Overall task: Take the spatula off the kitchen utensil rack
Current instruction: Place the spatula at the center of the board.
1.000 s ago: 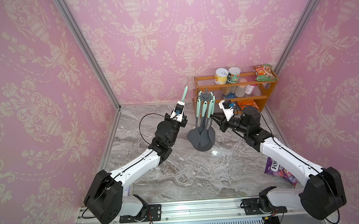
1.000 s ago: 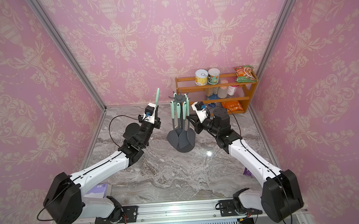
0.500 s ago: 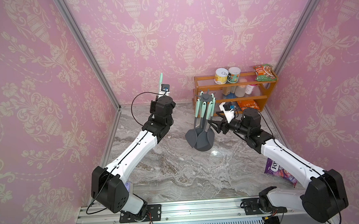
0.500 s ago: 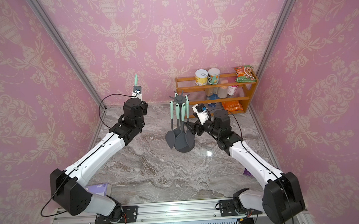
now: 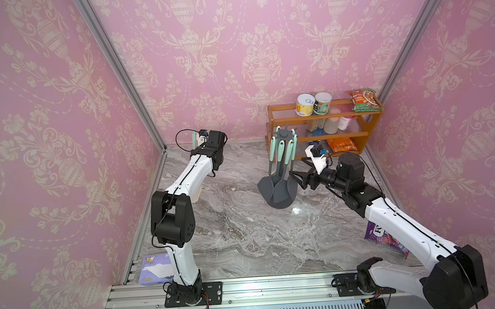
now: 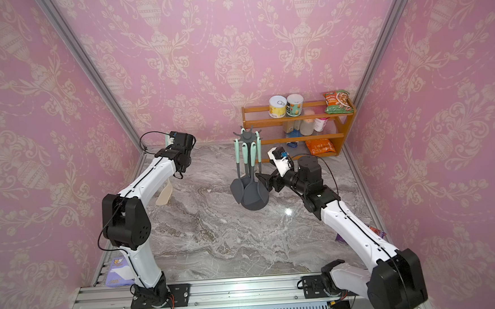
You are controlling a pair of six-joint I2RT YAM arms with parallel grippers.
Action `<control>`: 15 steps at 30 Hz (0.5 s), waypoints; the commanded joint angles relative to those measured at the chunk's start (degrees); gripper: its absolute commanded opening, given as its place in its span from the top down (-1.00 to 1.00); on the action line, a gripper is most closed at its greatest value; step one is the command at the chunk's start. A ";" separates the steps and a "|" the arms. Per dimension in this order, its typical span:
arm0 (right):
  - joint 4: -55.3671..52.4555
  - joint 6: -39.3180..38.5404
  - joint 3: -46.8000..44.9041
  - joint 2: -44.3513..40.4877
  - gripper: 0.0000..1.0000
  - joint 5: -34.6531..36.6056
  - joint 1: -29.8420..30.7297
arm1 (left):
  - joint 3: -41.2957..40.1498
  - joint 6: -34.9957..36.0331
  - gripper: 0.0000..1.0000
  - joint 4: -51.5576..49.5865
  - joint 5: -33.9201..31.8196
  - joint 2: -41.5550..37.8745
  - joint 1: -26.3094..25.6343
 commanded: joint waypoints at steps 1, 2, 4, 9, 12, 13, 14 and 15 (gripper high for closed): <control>-2.02 -1.15 -0.56 -1.99 -0.74 0.97 -0.46 | 3.25 -0.76 1.00 -1.66 -0.77 1.74 2.46; -2.46 -1.38 -0.48 -2.09 -0.75 1.05 -0.46 | 3.55 -0.59 1.00 -0.58 0.66 2.88 3.62; -2.79 -1.54 -0.38 -2.29 -0.75 1.31 -0.55 | 4.44 -0.17 1.00 0.41 2.88 5.04 4.98; -3.11 -1.57 0.04 -2.69 -0.75 2.21 -0.64 | 5.76 1.10 1.00 3.38 10.09 9.81 6.78; -3.82 -1.57 0.64 -2.43 -0.75 2.28 -0.64 | 6.45 1.26 1.00 4.69 11.77 13.06 7.49; -4.13 -1.57 0.75 -2.45 -0.75 2.37 -0.68 | 5.76 1.49 1.00 6.19 13.20 13.50 7.67; -4.29 -1.57 0.76 -2.45 -0.75 2.51 -0.71 | 5.32 1.60 1.00 7.41 14.28 13.78 7.85; -4.48 -1.52 0.76 -2.58 -0.75 2.73 -0.76 | 4.94 1.40 1.00 8.46 14.95 14.07 8.01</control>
